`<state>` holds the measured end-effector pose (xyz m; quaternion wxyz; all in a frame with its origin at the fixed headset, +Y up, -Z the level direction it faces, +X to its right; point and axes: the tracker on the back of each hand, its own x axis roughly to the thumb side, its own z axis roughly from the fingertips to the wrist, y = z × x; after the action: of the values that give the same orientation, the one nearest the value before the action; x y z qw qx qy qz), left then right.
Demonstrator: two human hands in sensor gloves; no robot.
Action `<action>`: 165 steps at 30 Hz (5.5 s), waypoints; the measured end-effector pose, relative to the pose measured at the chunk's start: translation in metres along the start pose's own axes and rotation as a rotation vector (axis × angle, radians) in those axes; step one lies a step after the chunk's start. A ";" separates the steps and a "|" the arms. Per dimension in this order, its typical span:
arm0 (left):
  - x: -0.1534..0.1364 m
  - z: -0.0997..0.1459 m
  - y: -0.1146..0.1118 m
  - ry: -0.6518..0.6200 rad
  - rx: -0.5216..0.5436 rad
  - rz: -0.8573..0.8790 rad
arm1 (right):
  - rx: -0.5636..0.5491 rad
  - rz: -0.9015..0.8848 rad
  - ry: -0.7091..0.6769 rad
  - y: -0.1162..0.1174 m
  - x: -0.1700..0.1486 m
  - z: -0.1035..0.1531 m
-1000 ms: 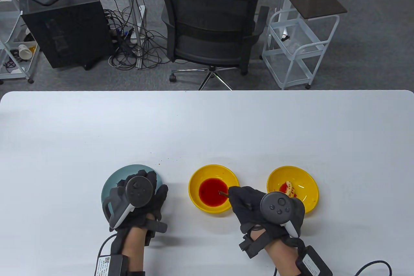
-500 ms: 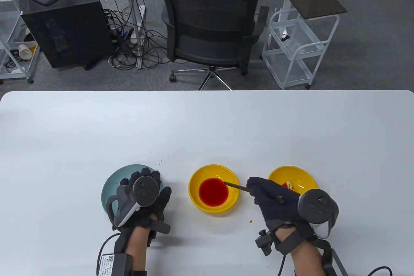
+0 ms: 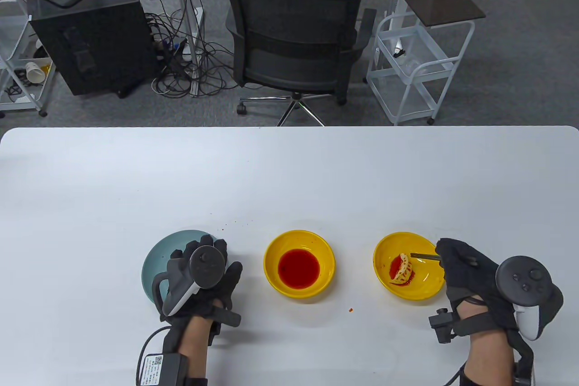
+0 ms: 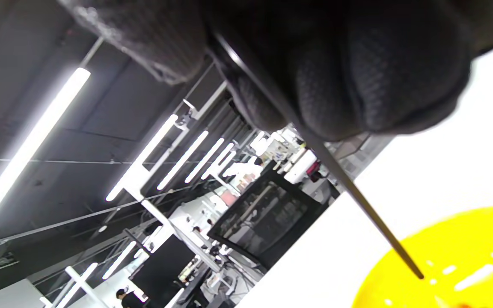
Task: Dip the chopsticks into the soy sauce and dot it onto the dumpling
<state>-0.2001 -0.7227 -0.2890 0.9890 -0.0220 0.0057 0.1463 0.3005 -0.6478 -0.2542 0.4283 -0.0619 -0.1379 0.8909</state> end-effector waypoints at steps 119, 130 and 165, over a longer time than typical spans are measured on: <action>-0.010 0.005 0.004 0.030 -0.031 0.049 | 0.392 0.045 -0.539 0.139 0.068 0.044; -0.010 0.005 0.005 0.032 -0.031 0.050 | 0.132 -0.154 -0.458 0.053 0.056 0.026; -0.010 0.004 0.004 0.049 -0.057 0.049 | 0.249 0.230 -0.164 0.019 0.017 0.010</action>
<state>-0.2106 -0.7215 -0.2846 0.9837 -0.0536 0.0261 0.1698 0.2735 -0.6475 -0.2500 0.3154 0.0492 -0.0532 0.9462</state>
